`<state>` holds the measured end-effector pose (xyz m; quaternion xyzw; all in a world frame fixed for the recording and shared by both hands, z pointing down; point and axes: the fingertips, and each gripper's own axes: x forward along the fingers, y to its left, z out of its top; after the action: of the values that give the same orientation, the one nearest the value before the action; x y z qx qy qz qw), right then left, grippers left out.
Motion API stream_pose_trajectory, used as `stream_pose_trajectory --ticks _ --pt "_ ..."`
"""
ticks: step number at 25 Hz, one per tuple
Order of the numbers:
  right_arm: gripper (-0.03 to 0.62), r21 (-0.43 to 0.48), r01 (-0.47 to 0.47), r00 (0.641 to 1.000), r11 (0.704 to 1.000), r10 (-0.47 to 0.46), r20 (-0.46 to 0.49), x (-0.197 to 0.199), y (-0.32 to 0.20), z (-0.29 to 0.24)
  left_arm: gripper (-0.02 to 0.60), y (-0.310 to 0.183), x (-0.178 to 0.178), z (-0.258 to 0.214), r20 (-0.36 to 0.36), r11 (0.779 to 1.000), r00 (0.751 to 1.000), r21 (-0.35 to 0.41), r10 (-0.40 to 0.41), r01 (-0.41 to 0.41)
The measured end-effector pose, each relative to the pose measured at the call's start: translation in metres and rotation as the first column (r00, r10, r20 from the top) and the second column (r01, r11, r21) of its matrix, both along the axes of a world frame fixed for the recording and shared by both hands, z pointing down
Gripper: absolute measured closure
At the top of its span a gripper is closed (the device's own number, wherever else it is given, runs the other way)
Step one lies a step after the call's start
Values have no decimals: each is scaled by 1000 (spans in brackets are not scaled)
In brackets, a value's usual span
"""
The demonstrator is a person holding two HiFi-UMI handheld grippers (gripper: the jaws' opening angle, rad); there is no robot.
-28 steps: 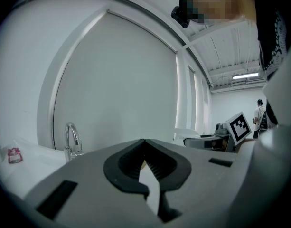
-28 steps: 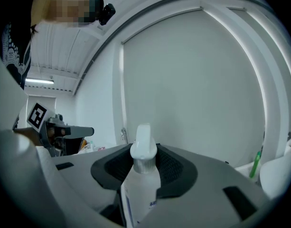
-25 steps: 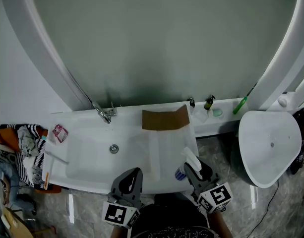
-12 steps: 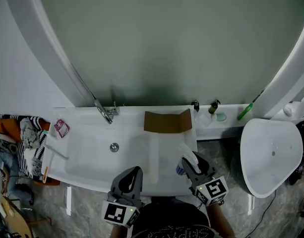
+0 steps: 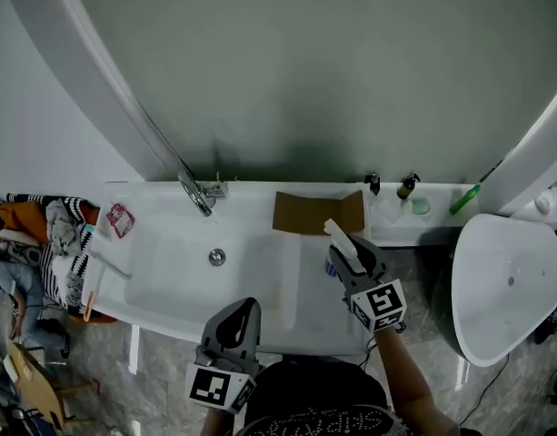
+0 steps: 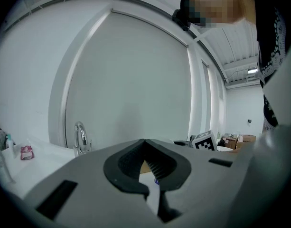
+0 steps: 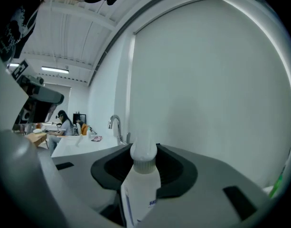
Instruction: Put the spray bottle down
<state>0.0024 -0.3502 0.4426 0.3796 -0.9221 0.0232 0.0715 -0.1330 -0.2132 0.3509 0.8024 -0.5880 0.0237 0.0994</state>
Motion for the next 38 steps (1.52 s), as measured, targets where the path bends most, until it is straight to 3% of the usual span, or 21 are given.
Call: stream_pose_trajectory --ticks 12,19,26,38 --pt "441 -7 9 1000 1000 -9 5 6 -9 5 577 -14 -9 5 0 999 1000 -32 -27 27" --pt "441 4 4 1000 1000 -4 -18 9 -14 0 577 -22 -19 -7 3 999 999 14 -43 43" --pt "441 -12 -2 1000 1000 2 -25 6 -6 3 577 -4 -37 -12 18 995 996 48 -92 91" --pt "441 5 39 999 999 -38 -39 7 -3 5 577 31 -26 -12 3 985 988 81 -156 155"
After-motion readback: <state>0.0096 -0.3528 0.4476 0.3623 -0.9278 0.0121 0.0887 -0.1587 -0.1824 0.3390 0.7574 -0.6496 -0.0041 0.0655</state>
